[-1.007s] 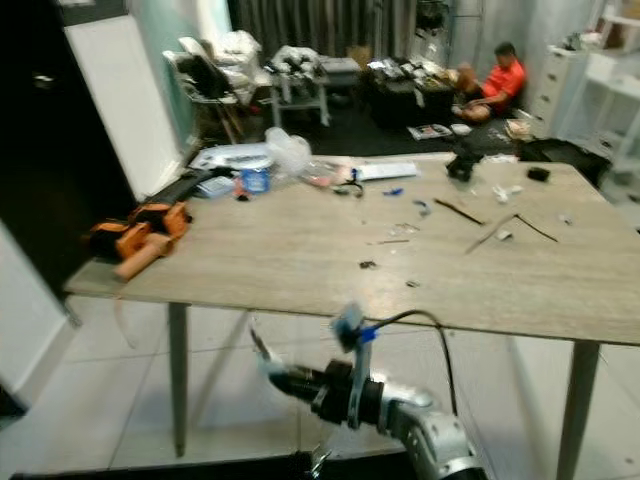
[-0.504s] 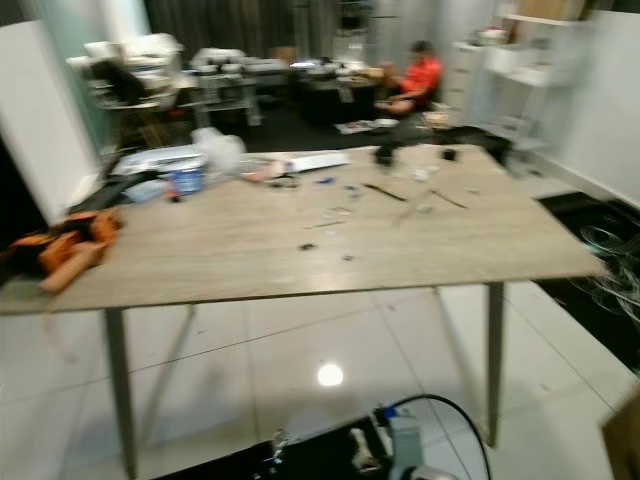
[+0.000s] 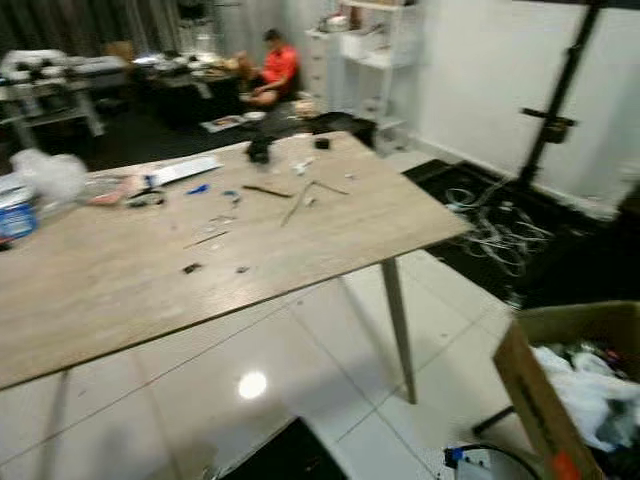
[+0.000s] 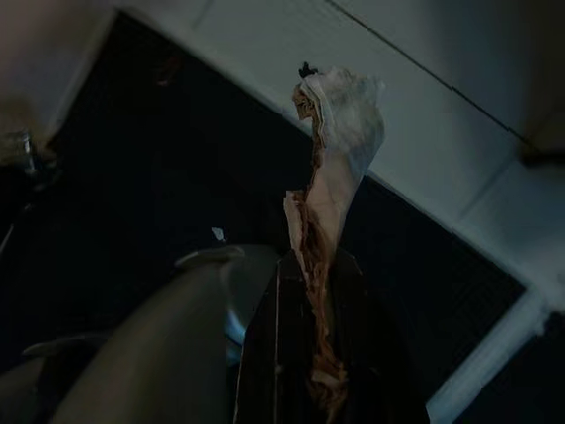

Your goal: Picking trash to rubbish bin

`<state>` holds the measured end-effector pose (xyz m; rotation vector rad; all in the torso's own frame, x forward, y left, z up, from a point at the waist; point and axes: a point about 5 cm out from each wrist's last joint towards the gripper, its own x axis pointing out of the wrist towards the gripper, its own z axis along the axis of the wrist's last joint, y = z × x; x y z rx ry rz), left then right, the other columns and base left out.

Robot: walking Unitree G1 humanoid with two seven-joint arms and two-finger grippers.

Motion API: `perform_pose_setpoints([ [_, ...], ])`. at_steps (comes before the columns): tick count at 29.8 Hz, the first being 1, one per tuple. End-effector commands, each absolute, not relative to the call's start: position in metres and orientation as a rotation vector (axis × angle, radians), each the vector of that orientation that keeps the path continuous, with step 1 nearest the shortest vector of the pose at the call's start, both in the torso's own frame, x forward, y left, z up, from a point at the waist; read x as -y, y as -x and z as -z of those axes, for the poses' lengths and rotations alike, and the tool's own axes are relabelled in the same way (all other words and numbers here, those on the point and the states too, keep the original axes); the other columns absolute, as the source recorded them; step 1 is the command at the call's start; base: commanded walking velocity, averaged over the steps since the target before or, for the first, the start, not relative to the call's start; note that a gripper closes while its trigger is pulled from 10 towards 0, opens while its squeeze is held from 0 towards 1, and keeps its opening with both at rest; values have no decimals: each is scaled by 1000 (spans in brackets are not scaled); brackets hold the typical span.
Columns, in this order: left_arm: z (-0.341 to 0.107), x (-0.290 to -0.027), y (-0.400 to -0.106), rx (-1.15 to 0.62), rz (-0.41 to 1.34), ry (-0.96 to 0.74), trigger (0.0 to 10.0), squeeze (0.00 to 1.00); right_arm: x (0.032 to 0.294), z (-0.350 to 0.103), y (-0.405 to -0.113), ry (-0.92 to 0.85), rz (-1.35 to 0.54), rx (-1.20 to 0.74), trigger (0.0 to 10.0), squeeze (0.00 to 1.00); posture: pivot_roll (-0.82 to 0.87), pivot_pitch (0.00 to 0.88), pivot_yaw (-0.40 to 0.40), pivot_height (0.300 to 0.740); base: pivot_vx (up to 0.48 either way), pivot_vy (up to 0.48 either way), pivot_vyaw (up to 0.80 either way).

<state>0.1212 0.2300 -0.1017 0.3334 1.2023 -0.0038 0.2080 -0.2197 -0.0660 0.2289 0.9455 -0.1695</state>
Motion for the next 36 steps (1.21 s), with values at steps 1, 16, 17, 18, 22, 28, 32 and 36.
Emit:
perform_pose_setpoints([
  [1, 104, -230, -116, -1221, 11, -330, 10000, 0, 227, 69, -200, -227, 229, -964, 10000, 0, -105, 91, 71, 740, 0, 0, -788],
  [16, 105, -226, -112, -1238, 46, -328, 10000, 0, 305, 3, -250, -32, 567, -601, 10000, 0, -133, 109, 79, 740, 0, 0, -787],
  [17, 105, -225, -112, -1238, 48, -327, 10000, 0, 309, -7, -258, -16, 583, -553, 10000, 0, -134, 110, 80, 740, 0, 0, -788],
  [18, 105, -225, -112, -1238, 48, -327, 10000, 0, 309, -7, -258, -16, 583, -553, 10000, 0, -134, 110, 80, 740, 0, 0, -788],
  [22, 105, -223, -114, -1233, 61, -326, 10000, 0, 315, -44, -287, 32, 593, -387, 10000, 0, -139, 110, 81, 740, 0, 0, -788],
  [28, 105, -220, -119, -1220, 68, -321, 10000, 0, 312, -82, -314, 72, 541, -215, 10000, 0, -138, 109, 74, 740, 0, 0, -788],
  [32, 104, -218, -121, -1209, 71, -311, 10000, 0, 308, -127, -336, 139, 493, -24, 10000, 0, -140, 108, 68, 740, 0, 0, -788],
  [36, 104, -216, -121, -1197, 80, -285, 10000, 0, 309, -153, -343, 168, 483, 75, 10000, 0, -143, 109, 68, 740, 0, 0, -788],
])
